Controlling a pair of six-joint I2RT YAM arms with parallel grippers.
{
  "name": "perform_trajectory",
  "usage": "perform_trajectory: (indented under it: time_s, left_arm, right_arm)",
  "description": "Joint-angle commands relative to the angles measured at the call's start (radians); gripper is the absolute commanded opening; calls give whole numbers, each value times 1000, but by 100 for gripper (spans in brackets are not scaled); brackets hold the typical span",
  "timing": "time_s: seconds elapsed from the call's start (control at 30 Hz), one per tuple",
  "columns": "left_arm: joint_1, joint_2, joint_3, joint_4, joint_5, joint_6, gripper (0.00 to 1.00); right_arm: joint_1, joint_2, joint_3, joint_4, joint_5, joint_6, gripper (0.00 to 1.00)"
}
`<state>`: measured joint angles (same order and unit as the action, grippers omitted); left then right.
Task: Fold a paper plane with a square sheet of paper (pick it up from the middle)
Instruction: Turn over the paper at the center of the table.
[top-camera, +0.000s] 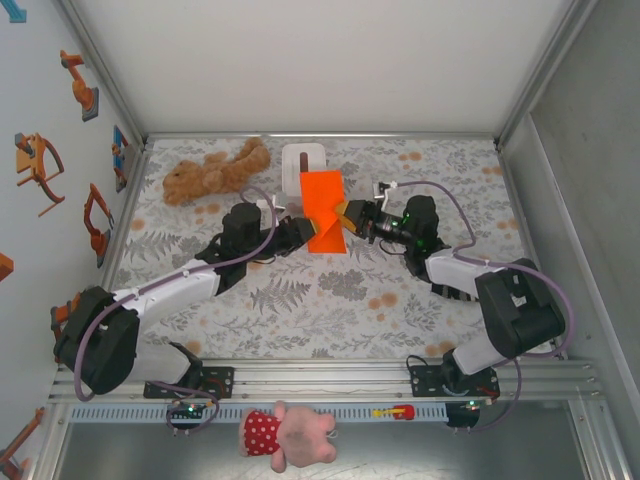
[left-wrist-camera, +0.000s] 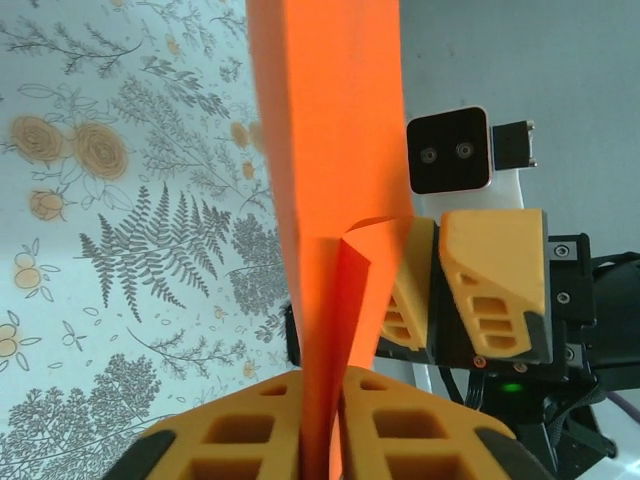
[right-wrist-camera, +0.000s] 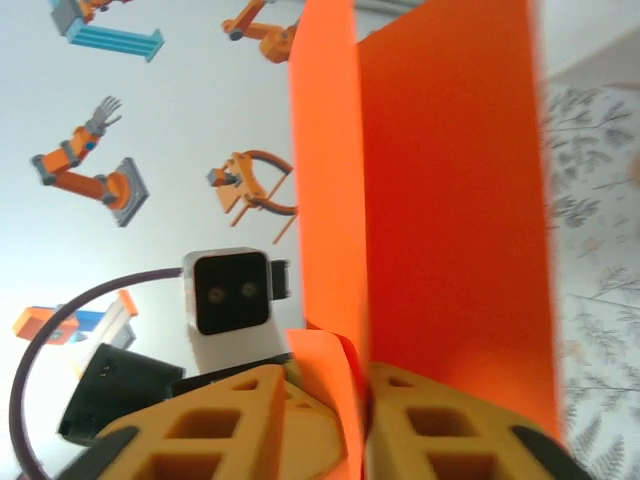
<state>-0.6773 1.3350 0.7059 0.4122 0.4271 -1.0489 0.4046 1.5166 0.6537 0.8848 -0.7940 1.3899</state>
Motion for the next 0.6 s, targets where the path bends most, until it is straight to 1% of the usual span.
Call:
perform_trajectory:
  time_s: [0.0, 0.07, 0.13, 0.17, 0.23, 0.27, 0.33, 0.43, 0.53, 0.57]
  left_arm:
    - [14, -3, 18, -26, -5, 48, 13]
    - [23, -15, 25, -85, -26, 84, 12]
    - [25, -33, 41, -185, -67, 140, 12]
    - [27, -39, 55, -241, -93, 167, 12]
    - [23, -47, 107, -427, -186, 237, 11]
    - [19, -47, 137, -522, -241, 266, 10]
    - [-10, -31, 226, -742, -413, 334, 10]
    - [-78, 23, 366, -1019, -688, 389, 10]
    - [-143, 117, 494, -1233, -919, 382, 10]
    - [-165, 150, 530, -1294, -984, 361, 10]
  right_arm:
    - [-30, -65, -19, -164, 43, -117, 35]
    - [-37, -117, 4, -384, 97, -253, 39]
    - [-37, -184, 54, -666, 204, -413, 44]
    - [-37, -211, 72, -765, 264, -469, 46]
    - [-43, -265, 110, -927, 374, -561, 49]
    - [-44, -285, 123, -980, 417, -587, 49]
    - [-47, -321, 151, -1075, 502, -632, 50]
    - [-50, -365, 175, -1164, 610, -670, 49]
    - [-49, -397, 187, -1216, 700, -685, 49]
    - [-49, -406, 187, -1223, 722, -686, 49]
